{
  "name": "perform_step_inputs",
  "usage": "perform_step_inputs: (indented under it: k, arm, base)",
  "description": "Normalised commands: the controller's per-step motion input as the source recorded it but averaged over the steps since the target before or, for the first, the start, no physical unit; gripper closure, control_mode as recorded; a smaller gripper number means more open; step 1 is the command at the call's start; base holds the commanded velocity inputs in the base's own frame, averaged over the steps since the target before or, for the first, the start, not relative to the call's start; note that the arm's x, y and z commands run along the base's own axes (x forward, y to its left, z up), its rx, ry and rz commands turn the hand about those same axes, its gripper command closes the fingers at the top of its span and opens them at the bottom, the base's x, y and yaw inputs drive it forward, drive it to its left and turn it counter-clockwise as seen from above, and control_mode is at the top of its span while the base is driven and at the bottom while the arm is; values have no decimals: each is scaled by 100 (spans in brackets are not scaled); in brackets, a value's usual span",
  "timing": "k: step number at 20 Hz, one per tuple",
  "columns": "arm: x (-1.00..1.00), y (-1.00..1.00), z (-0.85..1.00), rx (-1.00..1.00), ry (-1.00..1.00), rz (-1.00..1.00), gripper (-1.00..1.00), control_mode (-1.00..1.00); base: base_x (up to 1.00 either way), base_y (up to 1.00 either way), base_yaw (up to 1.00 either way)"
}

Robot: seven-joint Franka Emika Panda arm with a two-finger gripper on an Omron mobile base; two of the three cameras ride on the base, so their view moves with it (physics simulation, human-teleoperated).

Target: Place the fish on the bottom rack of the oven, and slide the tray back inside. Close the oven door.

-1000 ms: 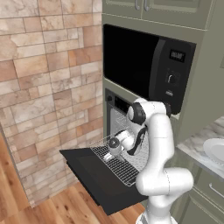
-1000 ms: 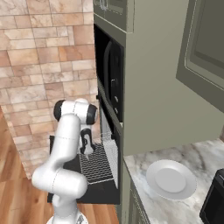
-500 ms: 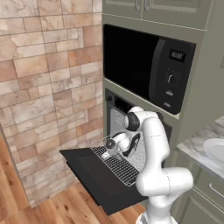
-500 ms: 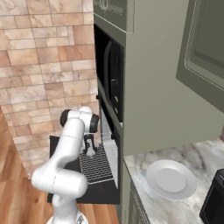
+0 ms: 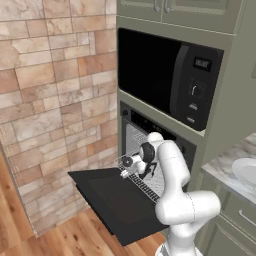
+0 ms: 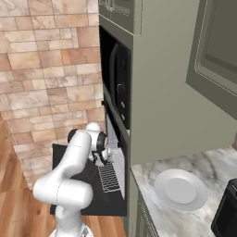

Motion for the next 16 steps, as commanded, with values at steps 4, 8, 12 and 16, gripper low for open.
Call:
perform_step_inputs:
  k: [4,8,12,16]
  arm:
    - [25,30,-37,0,2,-1,-100,-100]
    - [-26,71,-3,-3,1,-1,-100,-100]
    - [-34,60,17,-4,0,-6,-100,-100]
    - [-7,13,37,-1,0,-11,-100,-100]
  base:
    - [0,0,0]
    - [0,0,0]
    - [0,0,0]
    - [0,0,0]
